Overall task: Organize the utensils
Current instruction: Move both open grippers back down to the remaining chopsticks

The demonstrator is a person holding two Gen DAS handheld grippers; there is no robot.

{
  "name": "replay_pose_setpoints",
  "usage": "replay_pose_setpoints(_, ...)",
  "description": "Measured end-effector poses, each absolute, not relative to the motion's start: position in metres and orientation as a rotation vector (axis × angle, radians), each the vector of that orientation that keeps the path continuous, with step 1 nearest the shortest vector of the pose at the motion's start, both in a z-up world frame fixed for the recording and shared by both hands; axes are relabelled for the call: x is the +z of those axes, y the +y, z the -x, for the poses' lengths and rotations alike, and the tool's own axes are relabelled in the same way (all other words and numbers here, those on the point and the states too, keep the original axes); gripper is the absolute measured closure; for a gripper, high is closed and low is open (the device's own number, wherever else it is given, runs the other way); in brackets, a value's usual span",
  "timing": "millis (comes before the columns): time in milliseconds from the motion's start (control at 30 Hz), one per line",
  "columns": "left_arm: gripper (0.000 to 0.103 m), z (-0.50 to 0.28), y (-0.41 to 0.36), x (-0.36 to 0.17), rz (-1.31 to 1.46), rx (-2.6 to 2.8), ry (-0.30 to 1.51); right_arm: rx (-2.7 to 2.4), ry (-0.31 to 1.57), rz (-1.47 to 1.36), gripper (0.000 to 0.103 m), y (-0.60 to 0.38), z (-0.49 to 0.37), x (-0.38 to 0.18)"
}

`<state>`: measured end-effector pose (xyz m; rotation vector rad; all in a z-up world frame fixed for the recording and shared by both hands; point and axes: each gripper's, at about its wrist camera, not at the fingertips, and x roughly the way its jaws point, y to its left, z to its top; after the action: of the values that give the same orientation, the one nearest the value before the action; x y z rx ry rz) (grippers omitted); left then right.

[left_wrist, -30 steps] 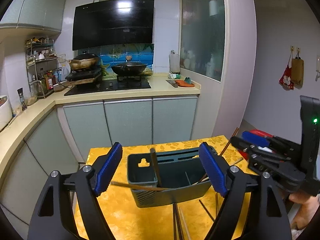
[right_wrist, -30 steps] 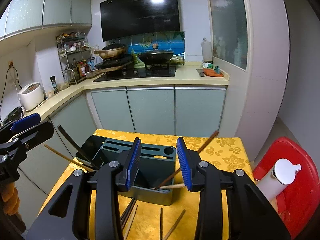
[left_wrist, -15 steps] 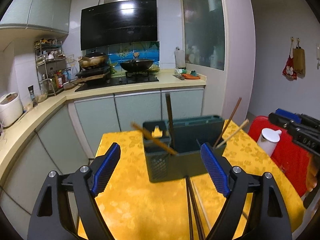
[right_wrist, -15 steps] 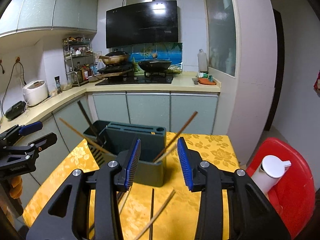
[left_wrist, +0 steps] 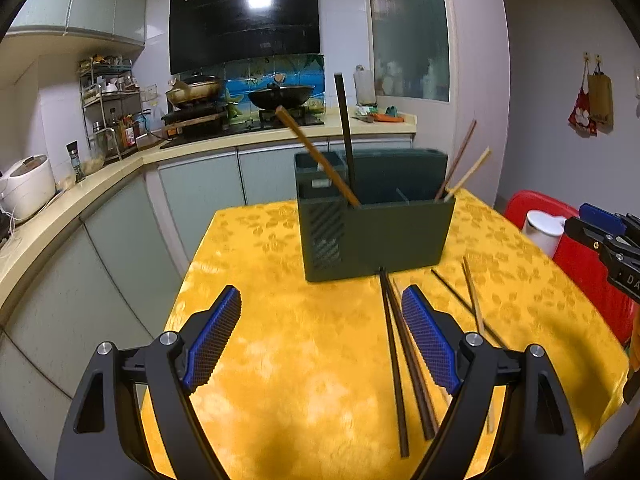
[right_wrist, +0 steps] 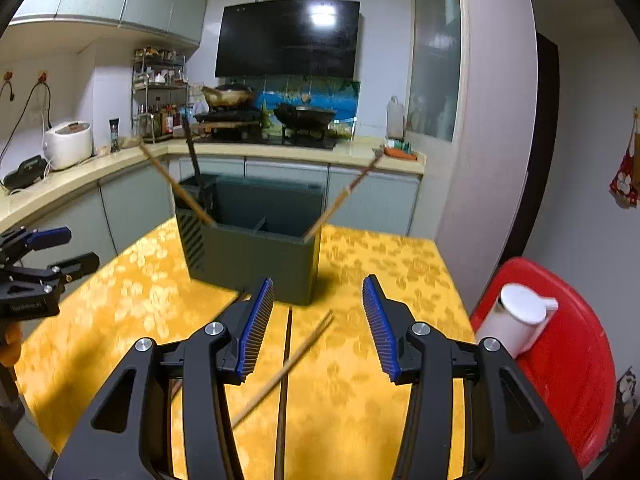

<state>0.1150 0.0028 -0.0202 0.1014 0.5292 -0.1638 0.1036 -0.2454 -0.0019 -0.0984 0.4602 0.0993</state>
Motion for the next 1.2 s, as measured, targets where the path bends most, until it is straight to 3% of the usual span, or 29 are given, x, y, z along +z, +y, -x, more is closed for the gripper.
replay_pose_setpoints(567, 0.023, -0.082, -0.01, -0.094, -0.13, -0.209, 0.653, 0.106, 0.557, 0.02, 0.057, -0.252, -0.074, -0.052)
replay_pose_setpoints(1200, 0.024, -0.075, -0.019, -0.133, -0.152, -0.241, 0.747, 0.12, 0.613, 0.021, 0.057, -0.246, -0.072, -0.074)
